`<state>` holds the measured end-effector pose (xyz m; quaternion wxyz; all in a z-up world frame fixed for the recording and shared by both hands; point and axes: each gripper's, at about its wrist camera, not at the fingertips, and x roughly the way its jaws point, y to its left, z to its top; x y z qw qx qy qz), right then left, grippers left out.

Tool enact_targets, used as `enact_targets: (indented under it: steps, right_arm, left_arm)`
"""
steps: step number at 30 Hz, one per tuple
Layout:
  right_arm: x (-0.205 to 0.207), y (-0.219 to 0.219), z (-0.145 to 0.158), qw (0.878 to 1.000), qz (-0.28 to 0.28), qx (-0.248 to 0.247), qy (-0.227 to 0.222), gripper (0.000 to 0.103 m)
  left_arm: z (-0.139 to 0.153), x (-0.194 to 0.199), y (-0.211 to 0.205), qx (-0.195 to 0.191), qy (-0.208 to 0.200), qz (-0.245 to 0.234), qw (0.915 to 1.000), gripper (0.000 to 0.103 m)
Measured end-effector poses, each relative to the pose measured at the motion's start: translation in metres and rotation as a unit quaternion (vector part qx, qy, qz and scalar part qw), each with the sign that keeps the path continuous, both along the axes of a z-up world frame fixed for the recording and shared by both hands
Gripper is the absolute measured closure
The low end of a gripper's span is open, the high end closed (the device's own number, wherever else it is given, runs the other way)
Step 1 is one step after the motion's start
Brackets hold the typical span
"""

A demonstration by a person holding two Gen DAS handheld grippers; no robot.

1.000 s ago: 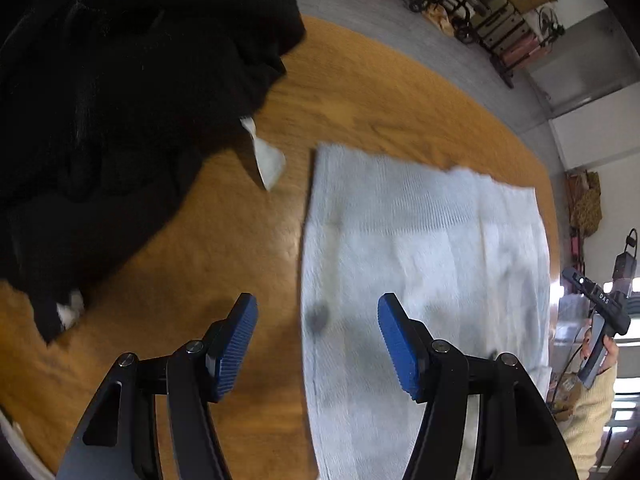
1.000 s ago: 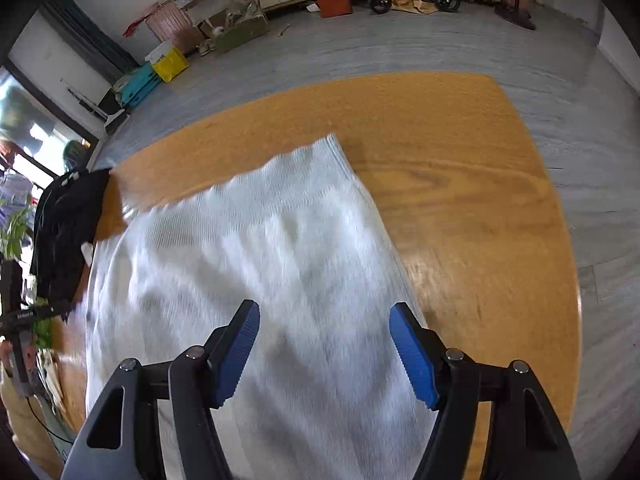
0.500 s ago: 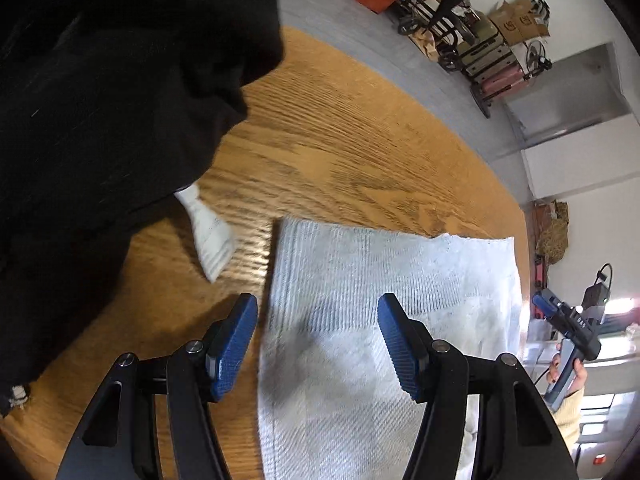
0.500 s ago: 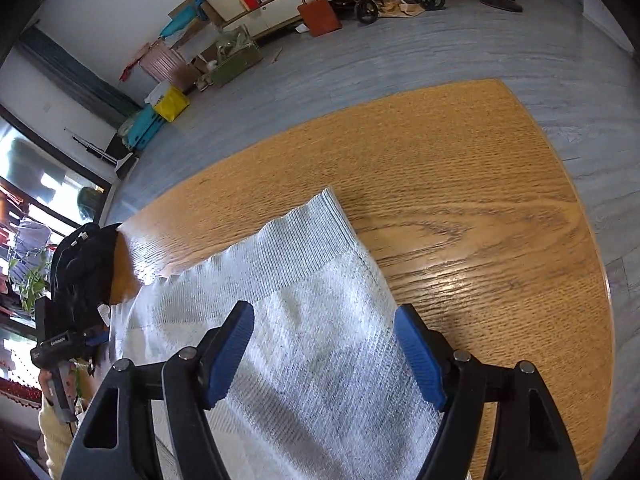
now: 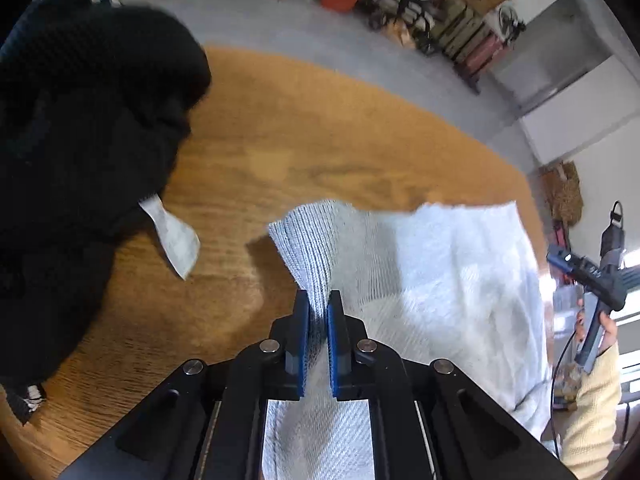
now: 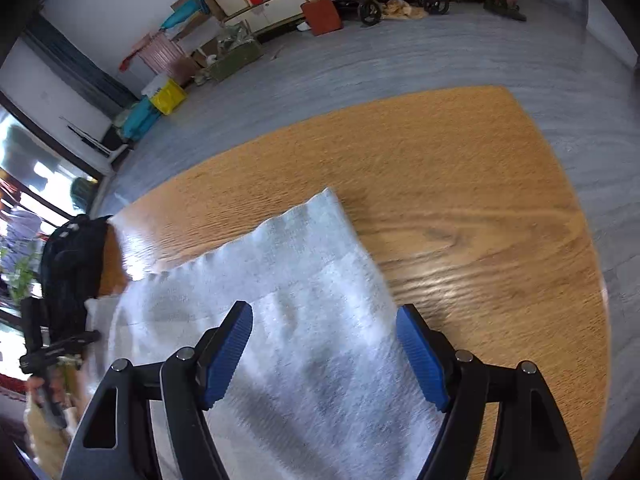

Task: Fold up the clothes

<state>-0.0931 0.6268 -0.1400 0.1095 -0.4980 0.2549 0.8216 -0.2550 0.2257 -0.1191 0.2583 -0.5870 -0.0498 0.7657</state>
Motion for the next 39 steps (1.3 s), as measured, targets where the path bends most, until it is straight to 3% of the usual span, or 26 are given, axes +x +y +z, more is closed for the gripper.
enact_targets:
  steps: [3,10,18,24,26,28,32,35,36,39]
  right_arm:
    - [-0.01,-0.001,-0.002,0.999,-0.004,0.042,-0.014,0.018]
    - [-0.033,-0.003,-0.023,0.998,0.041,0.017,-0.045,0.018]
    - [-0.035,0.01,-0.036,0.998,0.041,0.003,-0.051,0.018]
    - [-0.04,0.003,-0.039,0.994,0.063,0.04,-0.073,0.02]
    - [-0.041,0.001,-0.04,0.993,0.071,0.053,-0.081,0.031]
    - [-0.043,-0.001,-0.041,0.991,0.078,0.065,-0.088,0.052]
    - [-0.048,-0.011,-0.043,0.985,0.078,0.099,-0.122,0.058]
    - [-0.052,-0.016,-0.042,0.986,0.031,0.083,-0.142,0.078]
    - [-0.052,-0.022,-0.042,0.985,0.024,0.094,-0.145,0.086]
    - [-0.055,-0.059,-0.041,0.972,0.033,0.177,-0.153,0.091]
  left_arm:
    - [0.005,0.003,0.006,-0.002,0.01,-0.006,0.9999,0.095]
    - [0.019,0.01,0.003,0.013,0.019,-0.014,0.9996,0.095]
    - [0.016,0.011,-0.001,0.02,0.011,-0.021,0.9995,0.095]
    - [0.02,0.014,-0.007,0.021,0.004,-0.017,0.9996,0.095]
    - [0.019,0.014,-0.007,0.02,0.002,-0.017,0.9997,0.095]
    - [0.019,0.014,-0.008,0.019,0.001,-0.017,0.9997,0.095]
    - [0.014,0.015,-0.006,0.019,-0.004,-0.009,0.9998,0.095]
    - [0.015,0.017,-0.008,0.017,0.003,0.005,0.9998,0.095]
    - [0.016,0.018,-0.01,0.013,0.009,0.015,0.9998,0.095]
    - [0.019,0.022,-0.012,0.002,0.023,0.033,0.9992,0.095]
